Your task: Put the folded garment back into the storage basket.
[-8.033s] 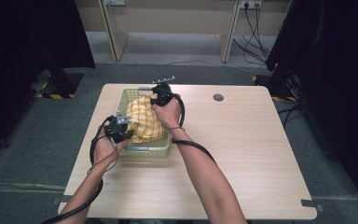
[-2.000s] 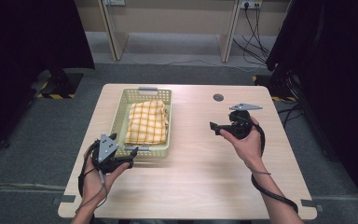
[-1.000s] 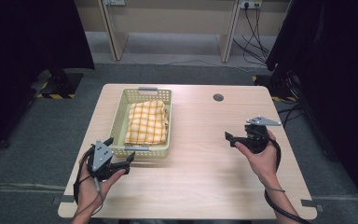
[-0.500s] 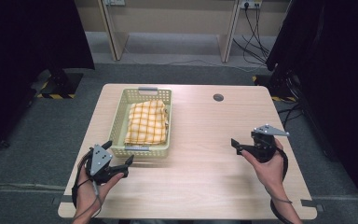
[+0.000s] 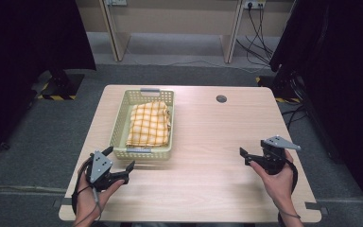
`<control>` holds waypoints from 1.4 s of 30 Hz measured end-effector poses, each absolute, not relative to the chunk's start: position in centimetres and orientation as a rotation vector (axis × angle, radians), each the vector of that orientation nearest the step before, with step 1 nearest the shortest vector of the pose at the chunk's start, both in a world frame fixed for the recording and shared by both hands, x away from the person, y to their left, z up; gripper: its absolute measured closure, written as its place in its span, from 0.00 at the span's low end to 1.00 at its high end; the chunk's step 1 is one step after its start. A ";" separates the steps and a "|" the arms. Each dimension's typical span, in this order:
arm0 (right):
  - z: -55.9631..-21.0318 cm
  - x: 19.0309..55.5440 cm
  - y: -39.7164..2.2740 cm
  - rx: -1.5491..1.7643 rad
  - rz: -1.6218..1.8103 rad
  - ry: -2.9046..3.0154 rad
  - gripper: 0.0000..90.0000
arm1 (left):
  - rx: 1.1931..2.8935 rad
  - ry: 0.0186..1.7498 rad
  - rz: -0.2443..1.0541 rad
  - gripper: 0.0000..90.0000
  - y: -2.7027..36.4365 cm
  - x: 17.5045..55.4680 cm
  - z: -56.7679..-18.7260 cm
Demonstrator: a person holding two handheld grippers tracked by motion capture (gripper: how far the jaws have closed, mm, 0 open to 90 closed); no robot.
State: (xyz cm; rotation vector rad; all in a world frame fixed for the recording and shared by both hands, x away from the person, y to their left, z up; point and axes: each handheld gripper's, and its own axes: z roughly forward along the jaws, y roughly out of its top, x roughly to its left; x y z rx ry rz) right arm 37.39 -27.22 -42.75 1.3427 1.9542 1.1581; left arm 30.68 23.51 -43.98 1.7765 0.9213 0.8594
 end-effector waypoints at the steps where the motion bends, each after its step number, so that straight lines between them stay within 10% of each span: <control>1: -42.9 37.2 -27.3 1.341 1.155 1.955 0.11 | 1.776 0.923 0.858 0.13 23.5 30.6 -44.1; 42: -46.7 34.2 -28.9 1.375 1.114 1.932 0.10 | 1.782 0.935 0.859 0.13 24.3 30.1 -46.8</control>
